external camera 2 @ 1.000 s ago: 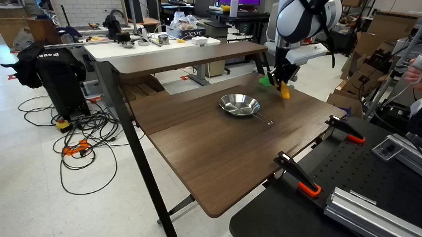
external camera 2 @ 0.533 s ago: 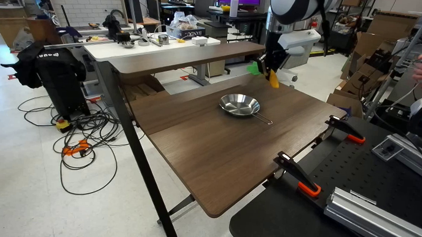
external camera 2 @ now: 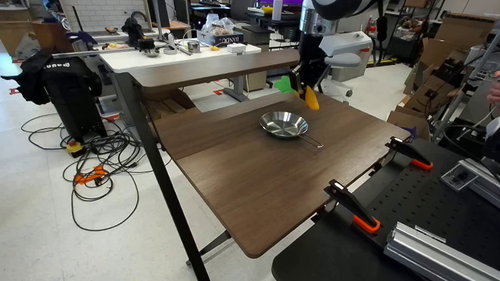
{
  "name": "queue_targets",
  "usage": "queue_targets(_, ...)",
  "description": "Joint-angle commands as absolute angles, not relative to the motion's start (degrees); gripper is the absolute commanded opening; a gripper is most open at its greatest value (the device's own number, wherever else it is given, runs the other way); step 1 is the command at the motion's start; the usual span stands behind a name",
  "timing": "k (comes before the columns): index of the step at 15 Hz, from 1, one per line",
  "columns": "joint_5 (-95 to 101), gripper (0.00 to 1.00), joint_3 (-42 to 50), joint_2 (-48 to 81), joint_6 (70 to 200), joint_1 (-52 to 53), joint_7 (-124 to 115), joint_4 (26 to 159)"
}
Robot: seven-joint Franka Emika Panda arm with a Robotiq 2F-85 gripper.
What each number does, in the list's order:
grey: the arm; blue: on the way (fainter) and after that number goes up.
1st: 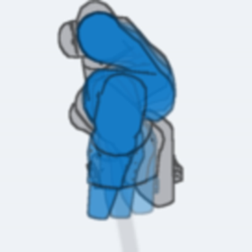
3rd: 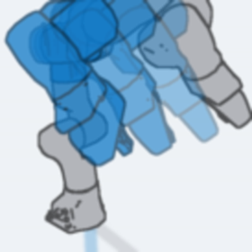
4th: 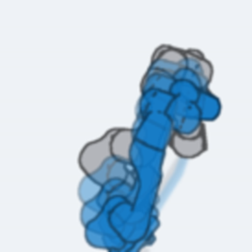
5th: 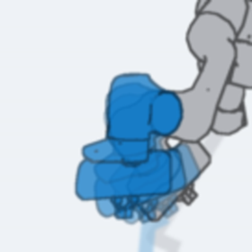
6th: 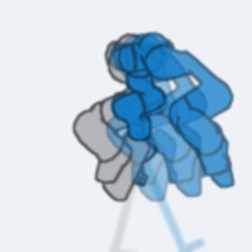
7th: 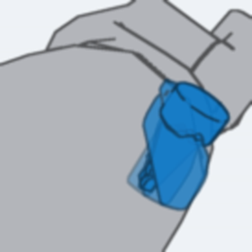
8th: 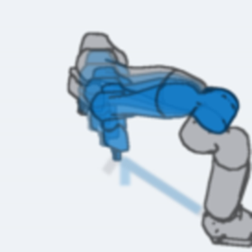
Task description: Put the carrot plushie on the pan
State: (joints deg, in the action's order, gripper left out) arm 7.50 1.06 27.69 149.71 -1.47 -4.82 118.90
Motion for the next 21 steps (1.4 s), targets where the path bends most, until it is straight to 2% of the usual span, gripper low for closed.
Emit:
queue_targets(1,5.9,0.04,0.3,25.0,149.6,-0.4,-2.8,122.1)
queue_targets(11,6.3,0.04,-0.1,27.2,149.7,1.5,-3.4,122.5)
queue_targets(12,6.2,0.4,-0.3,27.5,149.5,1.5,-3.2,122.3)
queue_targets(13,6.3,0.42,-0.2,27.6,149.6,1.7,-3.3,122.3)
queue_targets(15,6.3,0.54,-0.2,28.0,149.6,1.6,-3.2,122.2)
queue_targets(21,6.1,0.98,-0.2,27.7,149.4,1.5,-3.2,122.4)
